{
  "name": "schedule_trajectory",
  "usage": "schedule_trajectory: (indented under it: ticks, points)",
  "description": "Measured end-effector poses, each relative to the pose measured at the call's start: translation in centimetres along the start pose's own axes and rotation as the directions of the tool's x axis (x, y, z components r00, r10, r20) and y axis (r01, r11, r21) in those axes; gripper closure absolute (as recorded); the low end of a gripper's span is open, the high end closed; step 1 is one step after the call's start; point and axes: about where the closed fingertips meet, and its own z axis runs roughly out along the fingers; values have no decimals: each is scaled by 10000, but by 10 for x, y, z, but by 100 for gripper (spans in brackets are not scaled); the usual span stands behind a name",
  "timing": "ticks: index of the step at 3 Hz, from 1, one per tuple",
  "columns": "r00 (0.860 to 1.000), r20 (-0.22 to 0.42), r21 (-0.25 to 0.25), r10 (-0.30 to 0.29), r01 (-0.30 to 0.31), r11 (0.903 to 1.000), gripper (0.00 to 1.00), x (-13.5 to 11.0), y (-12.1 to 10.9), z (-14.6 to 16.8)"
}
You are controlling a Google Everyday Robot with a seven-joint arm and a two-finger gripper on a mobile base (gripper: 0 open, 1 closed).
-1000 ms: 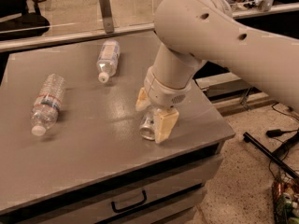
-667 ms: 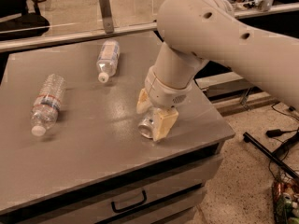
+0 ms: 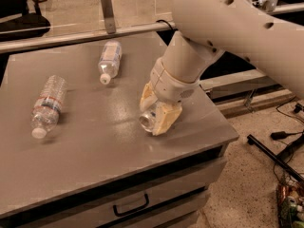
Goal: Move redbull can near water bottle
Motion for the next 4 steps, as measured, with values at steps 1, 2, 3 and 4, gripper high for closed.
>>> schedule_trajectory:
  ticks: [1,2,3,4]
  points:
    - [9997,202,343,-110,103,9994,70,-6,-9,-13]
    - [9987,231,567,-463,449,9974,68,-18,-22,-23]
    - [9943,216,667,-1040,1024,9925,69,-38,-38,-27]
    - [9766,405,684,-2113,2083,9757,69,-87,-61,-19]
